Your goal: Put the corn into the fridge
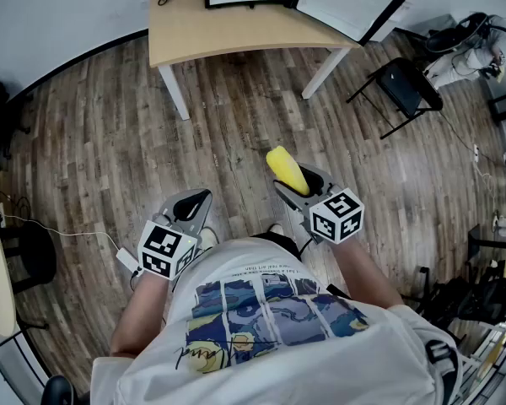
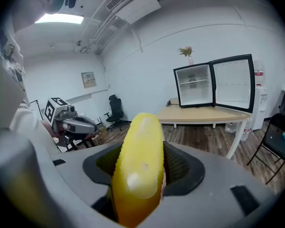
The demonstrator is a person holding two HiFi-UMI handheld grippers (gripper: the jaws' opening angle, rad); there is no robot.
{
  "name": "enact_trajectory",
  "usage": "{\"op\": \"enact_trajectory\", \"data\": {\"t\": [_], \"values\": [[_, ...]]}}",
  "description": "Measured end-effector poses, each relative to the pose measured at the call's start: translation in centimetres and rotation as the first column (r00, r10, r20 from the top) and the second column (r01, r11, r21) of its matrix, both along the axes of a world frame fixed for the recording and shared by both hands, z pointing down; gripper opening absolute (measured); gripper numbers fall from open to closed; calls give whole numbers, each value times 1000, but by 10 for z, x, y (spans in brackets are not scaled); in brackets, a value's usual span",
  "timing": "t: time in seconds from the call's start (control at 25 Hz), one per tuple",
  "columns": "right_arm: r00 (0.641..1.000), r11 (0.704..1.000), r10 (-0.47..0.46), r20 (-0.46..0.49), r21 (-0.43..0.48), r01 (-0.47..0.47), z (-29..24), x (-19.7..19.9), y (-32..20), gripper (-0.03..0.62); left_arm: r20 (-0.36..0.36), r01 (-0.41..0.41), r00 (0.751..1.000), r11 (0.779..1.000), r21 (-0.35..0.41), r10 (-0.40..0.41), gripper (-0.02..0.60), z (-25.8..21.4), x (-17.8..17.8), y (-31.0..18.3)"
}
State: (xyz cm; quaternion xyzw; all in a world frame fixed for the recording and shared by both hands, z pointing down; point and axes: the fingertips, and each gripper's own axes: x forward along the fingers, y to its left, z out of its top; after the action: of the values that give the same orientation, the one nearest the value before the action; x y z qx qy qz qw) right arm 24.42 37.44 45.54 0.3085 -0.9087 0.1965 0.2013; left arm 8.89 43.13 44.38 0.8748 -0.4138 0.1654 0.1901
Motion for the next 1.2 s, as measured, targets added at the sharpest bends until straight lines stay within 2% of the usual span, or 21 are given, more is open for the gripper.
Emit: {"op": "enact_trajectory", "data": {"t": [0.24,0.4,0.6,0.84,1.04,1.2], "values": [[999,999,34,-8,16,-33,1,-66,12,255,41,-40,998,999,10,40,9,11,-74,12],[997,997,69,-26,-15,-69,3,-80,17,255,39,-68,997,998,-10,68,9,24,-97,9],[993,992,120,-17,-46,-121,4,-77,-6,255,-18,-89,996,996,-1,89,9,23,-81,-18],[995,995,95,-9,-34,-95,12,-81,-71,255,-34,-71,997,997,-14,70,9,15,-72,-67],[998,998,67,-11,14,-67,6,-91,-143,255,30,-103,994,994,-44,104,9,19,-70,-114],[999,998,49,-15,37,-48,3,-86,-193,255,47,-77,996,997,-21,78,9,9,-64,-168]]}}
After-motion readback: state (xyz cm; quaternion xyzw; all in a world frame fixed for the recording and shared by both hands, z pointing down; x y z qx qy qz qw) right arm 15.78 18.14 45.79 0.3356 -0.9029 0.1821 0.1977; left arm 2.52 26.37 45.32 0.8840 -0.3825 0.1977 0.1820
